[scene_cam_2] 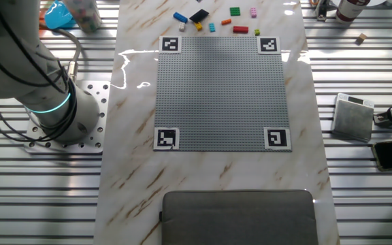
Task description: Build with small Lego blocks
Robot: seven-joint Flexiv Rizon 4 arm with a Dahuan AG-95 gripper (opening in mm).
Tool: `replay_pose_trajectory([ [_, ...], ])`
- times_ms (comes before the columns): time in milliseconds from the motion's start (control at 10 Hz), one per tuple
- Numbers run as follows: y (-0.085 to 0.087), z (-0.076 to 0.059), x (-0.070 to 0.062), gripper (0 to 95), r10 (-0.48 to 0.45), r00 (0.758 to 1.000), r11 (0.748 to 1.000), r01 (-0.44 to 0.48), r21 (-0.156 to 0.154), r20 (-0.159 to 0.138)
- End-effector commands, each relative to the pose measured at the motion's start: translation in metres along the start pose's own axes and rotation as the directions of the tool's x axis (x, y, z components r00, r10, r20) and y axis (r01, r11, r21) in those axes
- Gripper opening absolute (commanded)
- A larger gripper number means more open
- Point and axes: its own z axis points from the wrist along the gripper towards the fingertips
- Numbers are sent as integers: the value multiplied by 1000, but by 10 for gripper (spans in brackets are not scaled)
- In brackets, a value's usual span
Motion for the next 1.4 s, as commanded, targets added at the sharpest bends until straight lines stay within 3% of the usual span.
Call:
replay_pose_trajectory([
  [100, -3, 7, -3, 190, -21, 1000, 1000, 21, 3, 4],
  [300, -10, 12, -1, 570, -43, 999, 999, 43, 1, 17],
  [400, -15, 13, 2, 570, -64, 998, 998, 64, 1, 18],
  [500, -18, 12, 4, 760, -75, 997, 997, 75, 0, 18],
  [800, -20, 13, 8, 760, -97, 995, 995, 97, 0, 20],
  [900, -20, 14, 7, 950, -103, 995, 995, 103, 3, 16],
  [1400, -20, 16, 8, 950, -110, 994, 994, 110, 10, 13],
])
